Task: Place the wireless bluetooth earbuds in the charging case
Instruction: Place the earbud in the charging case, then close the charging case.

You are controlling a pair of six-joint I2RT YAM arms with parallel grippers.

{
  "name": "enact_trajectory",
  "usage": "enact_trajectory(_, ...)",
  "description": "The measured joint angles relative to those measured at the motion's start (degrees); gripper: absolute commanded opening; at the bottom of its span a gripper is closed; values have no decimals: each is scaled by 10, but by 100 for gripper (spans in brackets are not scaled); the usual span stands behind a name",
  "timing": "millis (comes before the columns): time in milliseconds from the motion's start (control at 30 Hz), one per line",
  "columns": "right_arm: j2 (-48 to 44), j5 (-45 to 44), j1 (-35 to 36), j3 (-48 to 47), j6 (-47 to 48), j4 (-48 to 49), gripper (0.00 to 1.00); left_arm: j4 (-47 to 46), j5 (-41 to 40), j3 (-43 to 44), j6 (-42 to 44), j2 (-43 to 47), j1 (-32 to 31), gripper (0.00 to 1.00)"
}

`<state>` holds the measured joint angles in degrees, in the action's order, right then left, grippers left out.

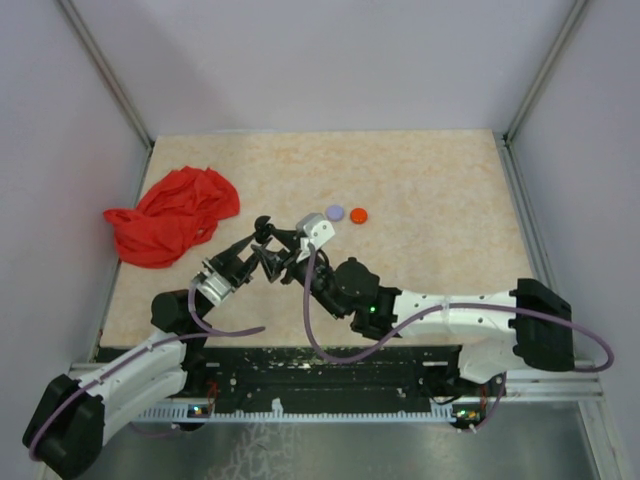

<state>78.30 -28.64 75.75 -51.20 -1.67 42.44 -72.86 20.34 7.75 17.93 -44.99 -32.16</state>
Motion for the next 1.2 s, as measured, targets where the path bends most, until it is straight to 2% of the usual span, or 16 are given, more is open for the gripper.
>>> enact_trajectory(200, -33, 3, 3, -5, 6, -34, 61, 0, -5, 0, -3, 0, 0, 0)
enact_trajectory(367, -82, 31, -5, -5, 16, -65, 62, 0, -9, 0, -9, -3, 0, 0)
enact_trajectory(533, -129, 112, -67, -6, 16, -131, 63, -1, -14, 0, -32, -4, 0, 0)
enact_trajectory(700, -169, 230, -149, -6, 19, -206, 64, -1, 5, 2, -59, -11, 0, 0)
enact_trajectory(933, -183, 504, -287, -7, 35, -299, 66, 58, 99, 43, -75, -13, 0, 0)
enact_trajectory(1200, -177, 686, -313, -21, 124, -414, 67, 162, 236, 92, -64, -15, 0, 0)
